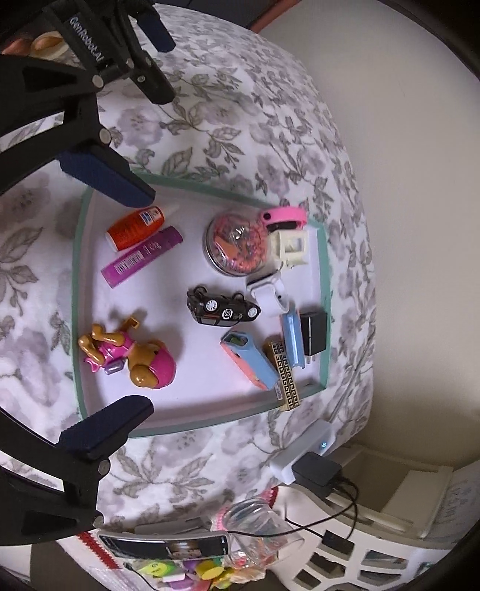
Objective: Organize rigid objects
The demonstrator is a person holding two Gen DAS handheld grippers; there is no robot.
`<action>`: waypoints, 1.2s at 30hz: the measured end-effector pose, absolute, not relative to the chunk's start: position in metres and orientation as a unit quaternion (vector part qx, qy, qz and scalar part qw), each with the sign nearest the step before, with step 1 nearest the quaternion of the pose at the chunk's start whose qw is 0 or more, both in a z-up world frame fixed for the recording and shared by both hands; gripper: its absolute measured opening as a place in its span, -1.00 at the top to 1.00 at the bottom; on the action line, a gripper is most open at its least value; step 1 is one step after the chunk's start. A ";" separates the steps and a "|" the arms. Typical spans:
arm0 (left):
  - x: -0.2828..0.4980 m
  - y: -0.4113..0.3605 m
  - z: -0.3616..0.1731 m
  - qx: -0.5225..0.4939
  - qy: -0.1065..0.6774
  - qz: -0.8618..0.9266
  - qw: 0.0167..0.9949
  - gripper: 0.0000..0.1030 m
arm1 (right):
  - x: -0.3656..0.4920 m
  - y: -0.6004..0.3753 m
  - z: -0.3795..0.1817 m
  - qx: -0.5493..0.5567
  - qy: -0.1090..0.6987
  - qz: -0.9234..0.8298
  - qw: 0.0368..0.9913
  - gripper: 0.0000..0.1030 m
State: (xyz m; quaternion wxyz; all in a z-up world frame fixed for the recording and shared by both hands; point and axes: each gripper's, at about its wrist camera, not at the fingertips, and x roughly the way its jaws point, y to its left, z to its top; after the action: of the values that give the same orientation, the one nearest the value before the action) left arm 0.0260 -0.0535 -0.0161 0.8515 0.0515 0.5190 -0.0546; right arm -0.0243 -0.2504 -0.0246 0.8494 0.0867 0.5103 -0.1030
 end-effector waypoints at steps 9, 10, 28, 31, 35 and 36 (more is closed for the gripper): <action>0.004 -0.037 -0.007 0.063 0.501 -0.051 0.861 -0.76 | -0.046 -0.247 -0.006 0.095 0.484 -0.108 0.863 -1.00; 0.002 -0.035 -0.006 0.063 0.500 -0.051 0.862 -0.76 | -0.048 -0.246 -0.005 0.097 0.482 -0.108 0.864 -1.00; -0.014 -0.020 0.003 0.044 0.488 -0.044 0.871 -0.76 | -0.073 -0.239 0.014 0.094 0.456 -0.110 0.878 -1.00; -0.015 -0.018 0.005 0.042 0.485 -0.043 0.872 -0.76 | -0.075 -0.238 0.014 0.094 0.455 -0.110 0.879 -1.00; -0.016 -0.017 0.005 0.042 0.486 -0.043 0.872 -0.76 | -0.077 -0.238 0.015 0.094 0.455 -0.111 0.879 -1.00; -0.017 -0.017 0.005 0.041 0.486 -0.043 0.872 -0.76 | -0.077 -0.239 0.015 0.094 0.455 -0.111 0.879 -1.00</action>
State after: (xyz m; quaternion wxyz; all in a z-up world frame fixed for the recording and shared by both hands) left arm -0.0167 -0.0173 0.0050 0.8716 0.0408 0.4865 -0.0434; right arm -0.0774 -0.2386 0.0152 0.8787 0.0937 0.4547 -0.1112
